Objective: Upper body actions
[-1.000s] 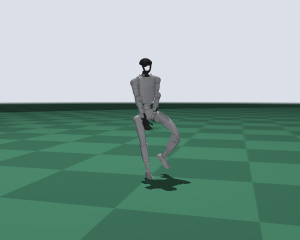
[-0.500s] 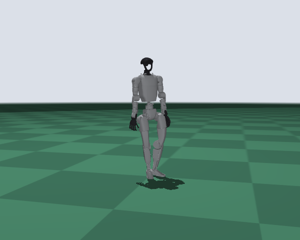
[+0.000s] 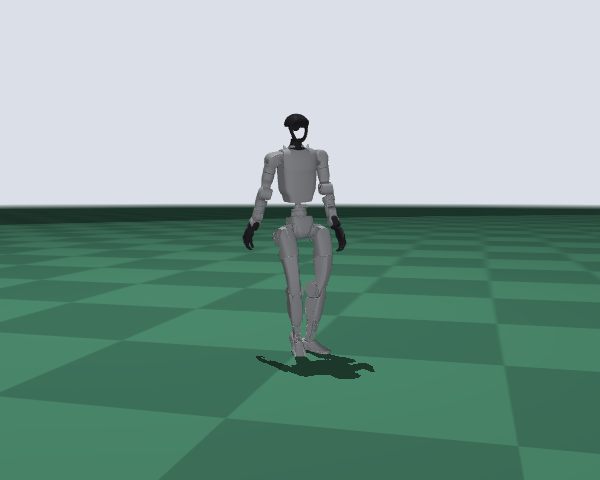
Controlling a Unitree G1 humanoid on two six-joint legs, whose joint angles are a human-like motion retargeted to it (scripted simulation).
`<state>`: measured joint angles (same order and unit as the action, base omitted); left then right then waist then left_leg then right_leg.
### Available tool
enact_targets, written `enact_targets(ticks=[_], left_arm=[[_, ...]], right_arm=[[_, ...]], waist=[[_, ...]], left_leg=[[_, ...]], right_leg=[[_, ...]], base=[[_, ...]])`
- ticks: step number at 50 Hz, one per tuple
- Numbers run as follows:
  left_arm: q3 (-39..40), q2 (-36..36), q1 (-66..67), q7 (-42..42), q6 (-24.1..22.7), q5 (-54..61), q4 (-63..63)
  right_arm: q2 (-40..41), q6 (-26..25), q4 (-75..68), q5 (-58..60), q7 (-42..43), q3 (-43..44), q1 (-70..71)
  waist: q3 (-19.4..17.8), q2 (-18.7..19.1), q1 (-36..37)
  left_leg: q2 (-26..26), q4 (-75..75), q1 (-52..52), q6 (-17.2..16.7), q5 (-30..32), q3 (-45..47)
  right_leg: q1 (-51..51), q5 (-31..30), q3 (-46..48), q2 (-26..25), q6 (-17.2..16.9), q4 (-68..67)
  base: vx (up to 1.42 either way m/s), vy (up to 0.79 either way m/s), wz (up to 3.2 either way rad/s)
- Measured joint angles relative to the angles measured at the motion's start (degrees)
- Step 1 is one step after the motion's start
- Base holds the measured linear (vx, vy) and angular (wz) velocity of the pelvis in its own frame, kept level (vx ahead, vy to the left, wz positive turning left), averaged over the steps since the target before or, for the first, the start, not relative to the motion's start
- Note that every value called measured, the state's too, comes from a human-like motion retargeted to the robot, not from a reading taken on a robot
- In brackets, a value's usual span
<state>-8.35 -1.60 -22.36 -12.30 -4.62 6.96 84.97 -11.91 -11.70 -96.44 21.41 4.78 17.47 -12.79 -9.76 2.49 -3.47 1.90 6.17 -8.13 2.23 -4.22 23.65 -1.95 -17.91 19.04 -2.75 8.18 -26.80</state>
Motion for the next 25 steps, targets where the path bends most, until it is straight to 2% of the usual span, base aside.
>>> enact_targets(ticks=[1,2,3,4,5,6,7,8,9,10,12,14,16,20,23,25], left_arm=[[3.11,0.59,4.91,0.30,1.42,-0.86,2.49],[6.66,1.39,9.75,1.21,3.11,-2.16,5.03],[11.12,2.64,14.42,3.34,5.34,-4.34,7.64],[15.41,4.26,17.51,6.77,8.70,-6.60,10.08],[19.62,6.07,19.81,10.87,12.63,-8.90,12.43],[21.66,7.85,22.99,14.88,16.36,-11.61,12.43],[22.92,9.57,26.15,18.24,19.31,-13.33,12.44],[22.60,11.14,29.23,20.28,20.72,-13.05,12.44],[22.42,12.35,31.66,21.37,21.32,-12.66,12.44],[22.32,13.39,33.77,21.99,21.51,-12.23,12.44],[24.71,14.23,36.40,21.44,21.07,-14.03,12.44],[26.28,15.20,40.39,21.99,20.48,-14.95,12.44],[27.01,16.65,45.23,22.14,21.31,-13.90,12.44],[30.56,16.18,48.59,19.65,23.78,-6.59,12.44],[30.42,14.57,44.14,19.42,22.26,-1.97,12.44],[28.23,13.50,39.66,19.59,20.12,-0.42,12.44]], right_arm=[[1.30,0.79,1.75,-0.04,-1.02,-1.87,2.52],[2.80,1.81,3.91,-0.84,-1.52,-3.82,5.00],[4.69,3.29,6.89,-3.16,-0.99,-5.94,7.41],[6.86,4.86,10.20,-6.76,-0.47,-8.41,11.67],[9.17,6.48,13.69,-11.01,0.03,-11.05,16.87],[10.79,7.64,17.67,-13.17,-2.10,-11.37,22.47],[12.20,8.45,21.52,-14.89,-4.97,-11.99,28.16],[13.19,8.58,25.11,-15.72,-9.28,-13.21,34.04],[13.71,8.52,28.53,-15.15,-13.23,-13.62,39.87],[13.99,8.37,31.85,-13.88,-17.00,-13.63,45.69],[13.48,9.41,37.81,-12.24,-18.66,-13.00,55.07],[11.84,11.46,42.67,-13.90,-18.70,-13.73,61.23],[10.88,13.56,46.13,-15.23,-18.65,-13.64,64.56],[9.83,17.60,47.91,-12.46,-16.58,-13.36,67.99],[9.07,18.08,46.61,-12.05,-14.21,-13.12,66.38],[9.07,18.46,45.55,-11.65,-14.49,-12.27,63.21]], waist=[[1.10,-1.00,-0.14],[2.39,-1.95,0.17],[4.06,-2.82,1.41],[4.62,-3.56,3.37],[4.65,-4.23,5.68],[2.17,-3.21,9.37],[-0.53,-2.12,11.70],[-3.67,-0.93,11.35],[-6.98,-0.44,13.89],[-10.36,-0.31,17.87],[-14.13,-0.67,25.46],[-16.61,-2.05,32.74],[-17.22,-3.84,37.65],[-18.06,-5.20,38.82],[-14.89,-4.90,36.98],[-11.26,-3.98,34.99]], left_leg=[[-0.94,2.37,0.38,-0.29,-0.88,0.60],[-1.32,5.77,1.18,-0.72,-0.58,1.90],[-0.57,11.21,2.83,-1.44,2.09,4.57],[2.86,21.24,7.28,-0.74,7.53,7.87],[7.63,33.57,13.14,0.66,14.37,11.48],[13.45,47.39,22.23,4.20,17.71,8.65],[18.43,60.23,30.87,6.45,18.59,4.76],[21.72,71.10,38.58,6.10,14.55,-1.25],[26.33,79.31,44.38,6.83,11.84,-2.98],[31.61,86.19,49.21,8.10,9.80,-2.56],[37.09,94.41,59.28,11.08,3.47,-1.24],[37.79,97.47,66.02,12.43,-0.57,2.89],[35.81,96.76,69.93,12.48,-2.10,6.89],[32.60,94.72,69.42,12.41,-2.00,11.42],[32.32,92.99,64.06,9.68,0.83,9.10],[32.37,90.16,59.26,7.89,2.09,6.02]], right_leg=[[4.76,7.98,-0.95,-0.34,-3.35,7.71],[8.48,14.36,0.02,0.28,-5.23,14.16],[10.13,17.55,4.82,2.81,-4.19,18.10],[9.65,18.62,0.71,3.71,-4.00,20.27],[8.10,18.65,-7.86,3.81,-4.23,21.55],[7.78,17.27,-10.34,1.45,-2.88,22.27],[7.78,15.90,-11.44,-0.53,-1.87,22.97],[8.42,14.51,-9.82,-1.78,-1.57,23.62],[9.38,13.42,-10.63,-2.96,-0.57,24.29],[10.49,12.46,-12.65,-4.09,0.77,24.96],[10.35,10.98,-15.71,-3.58,1.21,25.77],[10.49,10.19,-17.63,-1.15,1.34,25.95],[10.38,10.07,-19.29,1.67,1.46,25.26],[11.19,10.63,-20.20,4.29,1.08,23.76],[11.24,10.61,-17.88,2.95,0.70,25.52],[10.72,10.71,-15.23,0.99,0.32,27.04]], base=[[0.48,-0.20,-0.12],[0.50,-0.21,-0.39],[0.33,-0.13,-1.01],[0.04,-0.07,-1.58],[-0.25,-0.16,-1.92],[-0.36,-0.26,-1.74],[-0.37,-0.36,-0.83],[-0.45,-0.36,-0.68],[-0.54,-0.38,-1.26],[-0.60,-0.38,-2.24],[-0.47,-0.31,-2.30],[-0.04,-0.13,-1.98],[0.36,0.10,-1.07],[0.14,0.11,0.23],[0.04,-0.04,1.04],[0.03,0.02,1.36]])
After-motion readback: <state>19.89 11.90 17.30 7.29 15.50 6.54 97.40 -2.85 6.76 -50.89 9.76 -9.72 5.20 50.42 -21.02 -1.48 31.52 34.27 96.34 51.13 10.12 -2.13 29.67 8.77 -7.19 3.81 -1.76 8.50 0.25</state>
